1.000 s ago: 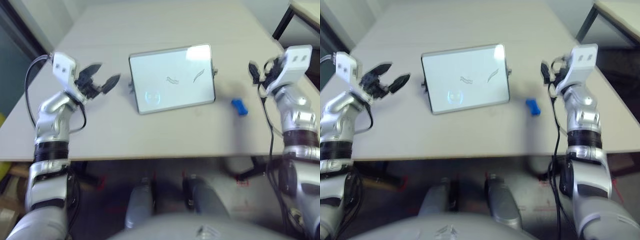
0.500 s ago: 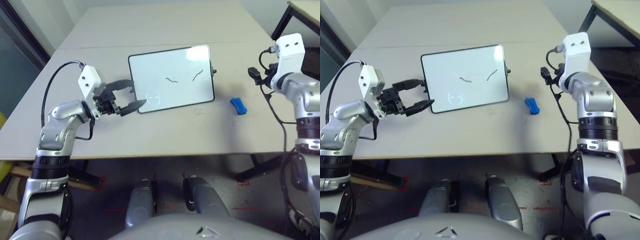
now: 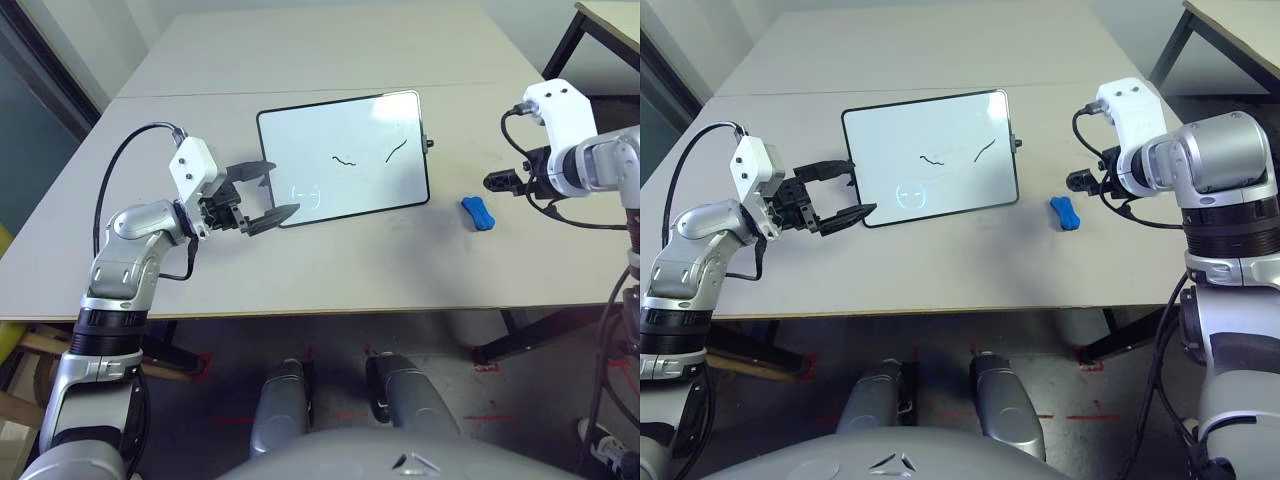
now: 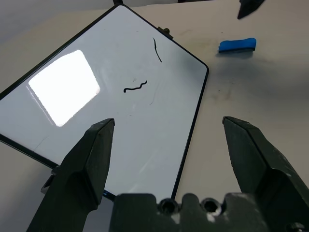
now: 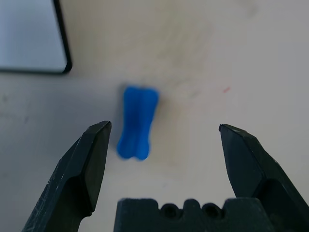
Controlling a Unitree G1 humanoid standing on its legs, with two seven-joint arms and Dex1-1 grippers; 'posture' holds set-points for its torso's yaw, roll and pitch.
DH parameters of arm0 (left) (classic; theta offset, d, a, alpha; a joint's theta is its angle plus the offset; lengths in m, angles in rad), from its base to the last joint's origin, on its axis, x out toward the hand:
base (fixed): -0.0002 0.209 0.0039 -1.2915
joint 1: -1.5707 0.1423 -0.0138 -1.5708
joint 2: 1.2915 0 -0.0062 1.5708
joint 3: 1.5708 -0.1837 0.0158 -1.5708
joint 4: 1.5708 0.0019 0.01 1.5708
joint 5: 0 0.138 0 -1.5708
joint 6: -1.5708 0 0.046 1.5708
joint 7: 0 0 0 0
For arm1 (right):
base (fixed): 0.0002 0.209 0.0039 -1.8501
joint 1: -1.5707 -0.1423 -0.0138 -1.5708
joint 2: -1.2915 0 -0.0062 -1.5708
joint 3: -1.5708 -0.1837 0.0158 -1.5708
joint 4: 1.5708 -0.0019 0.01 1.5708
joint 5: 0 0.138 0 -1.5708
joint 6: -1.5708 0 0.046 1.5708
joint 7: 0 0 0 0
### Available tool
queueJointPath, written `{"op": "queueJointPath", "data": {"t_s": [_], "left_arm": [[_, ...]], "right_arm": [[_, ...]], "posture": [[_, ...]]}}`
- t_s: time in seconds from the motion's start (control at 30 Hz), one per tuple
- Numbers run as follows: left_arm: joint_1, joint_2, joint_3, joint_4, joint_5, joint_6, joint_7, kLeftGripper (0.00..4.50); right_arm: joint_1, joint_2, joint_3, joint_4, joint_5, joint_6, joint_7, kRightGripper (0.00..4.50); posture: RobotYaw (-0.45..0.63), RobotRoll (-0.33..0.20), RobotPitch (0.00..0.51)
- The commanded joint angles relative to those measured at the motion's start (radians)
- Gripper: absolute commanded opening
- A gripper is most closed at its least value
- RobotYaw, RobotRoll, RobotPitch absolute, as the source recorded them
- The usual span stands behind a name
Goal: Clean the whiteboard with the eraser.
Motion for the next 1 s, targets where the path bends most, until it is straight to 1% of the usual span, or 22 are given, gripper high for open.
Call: {"op": "queueJointPath", "data": {"t_s": [0.03,0.67,1.0], "left_arm": [[-0.002,-0.004,-0.017,0.016,0.019,-0.009,-0.001,4.5],[0.016,0.008,-0.019,-0.002,0.028,-0.005,0.003,4.5],[0.028,0.019,-0.012,-0.02,0.026,0.005,0.005,4.5]], "right_arm": [[0.02,0.01,0.012,-0.005,0.008,0.009,-0.006,4.49],[0.051,0.106,-0.004,0.172,-0.033,-0.106,-0.074,4.49],[0.063,0.13,0.0,0.208,-0.039,-0.142,-0.083,4.49]], "posture": [[-0.18,0.0,0.085],[-0.15,0.0,0.096],[-0.14,0.0,0.102]]}}
